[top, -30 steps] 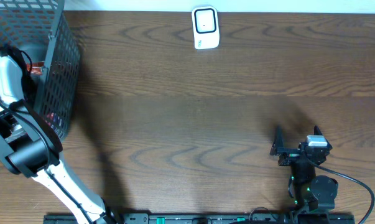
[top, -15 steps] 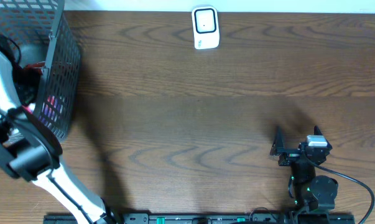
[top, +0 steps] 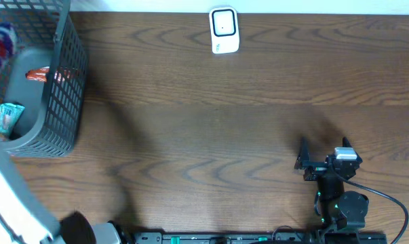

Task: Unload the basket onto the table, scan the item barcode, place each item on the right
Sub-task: 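Carry the pack to the scanner and set it down beside it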

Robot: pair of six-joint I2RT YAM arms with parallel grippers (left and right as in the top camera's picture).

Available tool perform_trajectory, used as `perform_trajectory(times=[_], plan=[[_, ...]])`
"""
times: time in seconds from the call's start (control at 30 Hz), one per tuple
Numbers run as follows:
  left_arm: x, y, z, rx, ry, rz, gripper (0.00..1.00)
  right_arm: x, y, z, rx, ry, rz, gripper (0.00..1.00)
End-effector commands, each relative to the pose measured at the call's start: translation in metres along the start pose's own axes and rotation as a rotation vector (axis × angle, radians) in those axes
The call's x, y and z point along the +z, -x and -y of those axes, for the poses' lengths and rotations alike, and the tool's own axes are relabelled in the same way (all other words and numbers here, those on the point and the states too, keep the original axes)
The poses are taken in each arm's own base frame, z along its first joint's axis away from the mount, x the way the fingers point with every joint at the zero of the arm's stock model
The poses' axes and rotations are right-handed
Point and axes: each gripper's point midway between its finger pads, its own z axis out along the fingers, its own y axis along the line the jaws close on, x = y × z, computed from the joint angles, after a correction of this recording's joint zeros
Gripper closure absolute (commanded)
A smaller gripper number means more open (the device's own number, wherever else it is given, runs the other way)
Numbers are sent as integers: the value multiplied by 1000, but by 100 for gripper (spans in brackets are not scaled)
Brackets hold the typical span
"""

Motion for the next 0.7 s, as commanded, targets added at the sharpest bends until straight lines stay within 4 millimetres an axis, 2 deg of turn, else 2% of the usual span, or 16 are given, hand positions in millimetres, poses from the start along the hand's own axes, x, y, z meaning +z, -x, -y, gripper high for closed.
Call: perform_trajectory(times=[0.0, 0.13, 0.2, 0.23, 0.37, 0.47, 0.57, 0.67], plan=[[-35, 11, 34, -47, -155, 47, 93, 0, -1, -3, -5, 15, 0, 1], [-62, -1, 85, 5, -390, 1, 93, 0, -1, -3, -5, 15, 0, 1], [-74, -22, 122, 50, -530, -66, 93, 0, -1, -3, -5, 15, 0, 1], [-75, -28, 129, 59, -551, -84, 93, 0, -1, -3, -5, 15, 0, 1], [-78, -77, 176, 159, -664, -205, 93, 0, -1, -3, -5, 15, 0, 1], [-80, -125, 210, 304, -756, -291, 93, 0, -1, -3, -5, 15, 0, 1], [-76, -171, 231, 416, -791, -378, 93, 0, -1, -3, -5, 15, 0, 1], [-65, -220, 241, 521, -772, -469, 93, 0, -1, -3, -5, 15, 0, 1]])
